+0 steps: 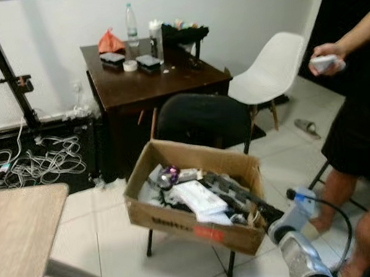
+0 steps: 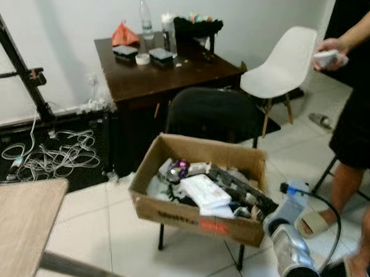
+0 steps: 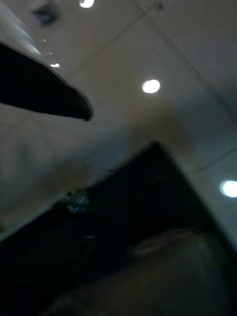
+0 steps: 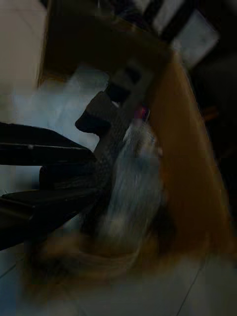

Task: Picking trash to rubbish bin

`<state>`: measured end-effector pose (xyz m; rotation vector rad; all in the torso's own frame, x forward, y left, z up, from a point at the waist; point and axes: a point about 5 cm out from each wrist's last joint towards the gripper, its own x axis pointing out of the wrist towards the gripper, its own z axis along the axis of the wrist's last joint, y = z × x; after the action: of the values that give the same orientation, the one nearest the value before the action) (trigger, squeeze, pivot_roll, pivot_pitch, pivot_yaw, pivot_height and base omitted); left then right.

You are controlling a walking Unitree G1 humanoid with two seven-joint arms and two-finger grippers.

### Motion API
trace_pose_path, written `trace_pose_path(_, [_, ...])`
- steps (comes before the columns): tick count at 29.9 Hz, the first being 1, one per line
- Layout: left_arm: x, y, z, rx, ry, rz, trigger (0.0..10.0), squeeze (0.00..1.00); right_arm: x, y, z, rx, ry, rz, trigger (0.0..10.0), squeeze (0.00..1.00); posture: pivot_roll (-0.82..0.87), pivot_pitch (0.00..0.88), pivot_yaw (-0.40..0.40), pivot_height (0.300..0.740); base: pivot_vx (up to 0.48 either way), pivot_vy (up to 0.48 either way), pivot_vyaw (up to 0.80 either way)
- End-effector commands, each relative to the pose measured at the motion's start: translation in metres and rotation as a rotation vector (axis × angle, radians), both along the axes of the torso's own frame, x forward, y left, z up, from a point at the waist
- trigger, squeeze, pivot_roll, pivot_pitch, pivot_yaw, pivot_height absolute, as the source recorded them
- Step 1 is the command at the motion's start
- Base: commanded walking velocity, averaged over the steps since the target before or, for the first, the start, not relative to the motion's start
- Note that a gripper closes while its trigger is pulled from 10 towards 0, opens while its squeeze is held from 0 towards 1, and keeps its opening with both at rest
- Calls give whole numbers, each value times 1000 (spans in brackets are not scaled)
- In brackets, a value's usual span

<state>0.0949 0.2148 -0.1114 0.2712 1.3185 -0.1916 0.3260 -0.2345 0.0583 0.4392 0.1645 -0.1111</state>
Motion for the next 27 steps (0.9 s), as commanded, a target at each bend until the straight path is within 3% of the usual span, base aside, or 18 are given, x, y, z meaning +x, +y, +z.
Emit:
trace_pose_path(1, [-17, -4, -4, -14, 57, 6, 10000, 0, -5, 6, -11, 6, 36, 8, 10000, 0, -123, 93, 24, 740, 296, 0, 0])
trace_pose_path(11, [-18, -3, -4, -9, 58, 2, 10000, 0, -10, 6, -17, -118, 86, 35, 10000, 0, -123, 102, 30, 740, 289, 0, 0])
trace_pose_path(27, [-27, -4, -6, -28, 82, 8, 10000, 0, -24, 3, -36, -227, 200, 33, 10000, 0, -114, 126, 33, 740, 0, 0, 0])
